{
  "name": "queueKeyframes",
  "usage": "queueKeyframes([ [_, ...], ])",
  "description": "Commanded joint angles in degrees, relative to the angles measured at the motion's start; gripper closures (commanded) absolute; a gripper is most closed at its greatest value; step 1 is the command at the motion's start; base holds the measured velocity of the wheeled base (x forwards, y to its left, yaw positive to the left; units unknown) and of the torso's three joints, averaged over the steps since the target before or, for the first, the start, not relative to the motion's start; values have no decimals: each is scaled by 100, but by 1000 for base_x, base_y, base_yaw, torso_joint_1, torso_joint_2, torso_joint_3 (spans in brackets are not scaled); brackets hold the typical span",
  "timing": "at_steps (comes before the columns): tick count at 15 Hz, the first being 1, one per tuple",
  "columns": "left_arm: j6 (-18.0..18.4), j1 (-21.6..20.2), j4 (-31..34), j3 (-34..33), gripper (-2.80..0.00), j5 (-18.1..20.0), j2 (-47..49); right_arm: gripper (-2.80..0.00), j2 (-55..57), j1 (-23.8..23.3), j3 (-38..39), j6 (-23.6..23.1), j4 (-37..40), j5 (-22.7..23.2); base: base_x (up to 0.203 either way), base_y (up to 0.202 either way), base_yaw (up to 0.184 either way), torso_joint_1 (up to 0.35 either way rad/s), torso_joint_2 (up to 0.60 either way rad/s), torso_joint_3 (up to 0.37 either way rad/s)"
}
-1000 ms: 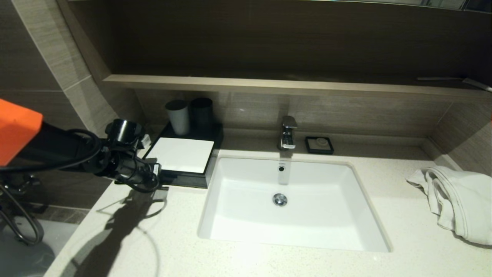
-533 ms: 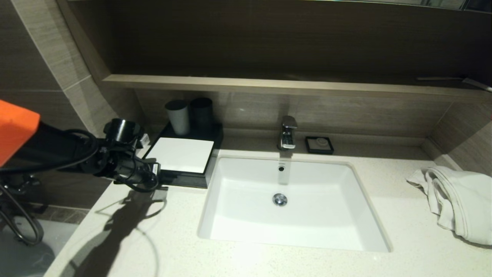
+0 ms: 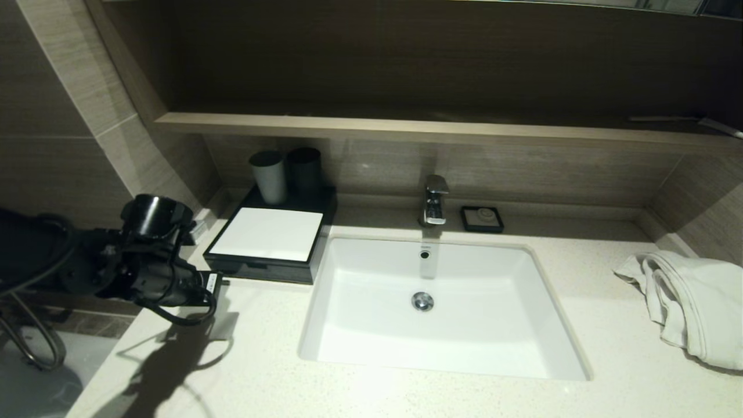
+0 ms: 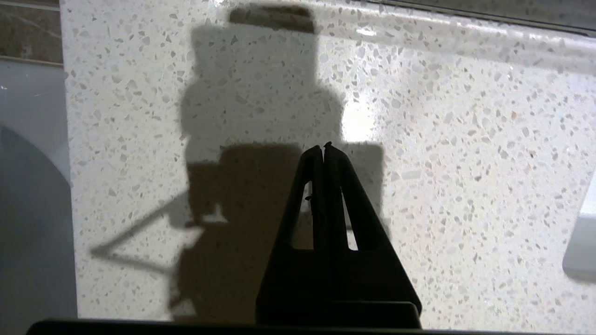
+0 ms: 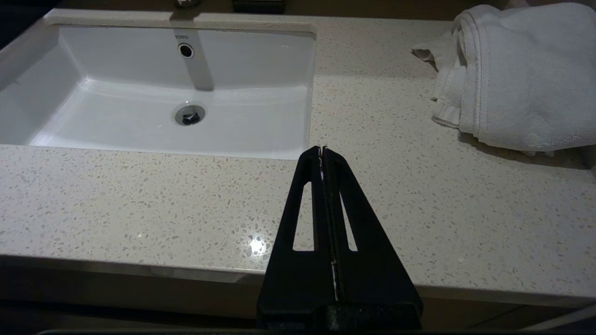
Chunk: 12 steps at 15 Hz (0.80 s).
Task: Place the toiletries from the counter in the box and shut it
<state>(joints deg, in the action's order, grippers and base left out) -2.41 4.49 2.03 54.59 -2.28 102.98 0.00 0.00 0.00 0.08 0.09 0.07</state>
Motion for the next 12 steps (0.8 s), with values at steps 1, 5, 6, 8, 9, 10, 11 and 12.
queueKeyframes([
  [1, 11, 0, 7, -242, 0, -1, -566, 0, 0, 0, 0, 1, -1, 1, 0, 0, 0, 0, 0, 0],
  [5, 22, -5, -260, -830, 0, -1, -1410, 0, 0, 0, 0, 1, -1, 1, 0, 0, 0, 0, 0, 0],
  [6, 28, -22, -580, -1044, 0, -1, -1510, 0, 0, 0, 0, 1, -1, 1, 0, 0, 0, 0, 0, 0],
  [8, 223, -72, -1621, -1644, 0, 2, -1743, 0, 0, 0, 0, 1, -1, 1, 0, 0, 0, 0, 0, 0],
  [9, 431, -106, -2227, -2003, 0, 8, -1859, 0, 0, 0, 0, 1, -1, 1, 0, 0, 0, 0, 0, 0],
  [10, 641, -132, -2783, -2327, 0, 12, -1966, 0, 0, -2, 0, 1, -1, 7, 0, 0, 0, 0, 0, 0],
  [11, 775, -147, -3297, -2589, 0, 17, -2053, 0, 0, 0, 0, 1, -1, 10, 0, 0, 0, 0, 0, 0],
  [12, 836, -151, -3633, -2767, 0, 30, -2121, 0, 0, 0, 0, 1, -1, 1, 0, 0, 0, 0, 0, 0],
])
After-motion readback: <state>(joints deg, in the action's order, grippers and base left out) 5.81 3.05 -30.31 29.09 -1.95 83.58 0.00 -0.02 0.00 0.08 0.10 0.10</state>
